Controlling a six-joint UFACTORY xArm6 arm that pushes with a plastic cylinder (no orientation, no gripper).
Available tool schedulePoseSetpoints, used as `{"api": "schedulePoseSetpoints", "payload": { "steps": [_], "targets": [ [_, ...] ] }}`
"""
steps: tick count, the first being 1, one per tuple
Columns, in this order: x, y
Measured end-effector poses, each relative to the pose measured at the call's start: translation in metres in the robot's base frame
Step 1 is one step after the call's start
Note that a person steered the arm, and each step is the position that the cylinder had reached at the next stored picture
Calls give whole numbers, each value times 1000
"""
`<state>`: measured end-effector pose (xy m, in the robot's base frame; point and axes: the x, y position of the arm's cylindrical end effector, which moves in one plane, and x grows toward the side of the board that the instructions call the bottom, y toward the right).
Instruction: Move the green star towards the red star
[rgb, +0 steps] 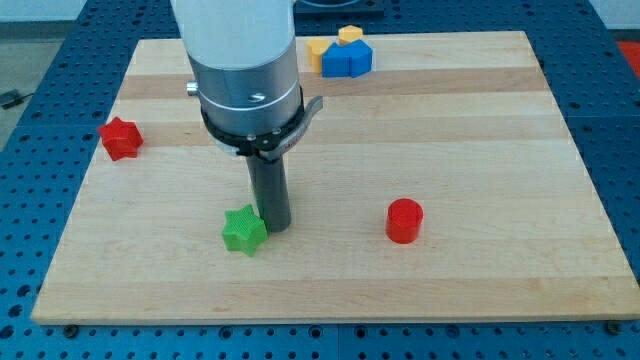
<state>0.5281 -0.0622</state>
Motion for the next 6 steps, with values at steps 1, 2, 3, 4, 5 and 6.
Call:
{"api": "schedulePoseSetpoints", "payload": {
  "steps": [1, 2, 3, 4, 5, 6],
  "targets": [
    [28, -1],
    [28, -22],
    [31, -46],
    [32, -68],
    [19, -80],
    [9, -114]
  ]
}}
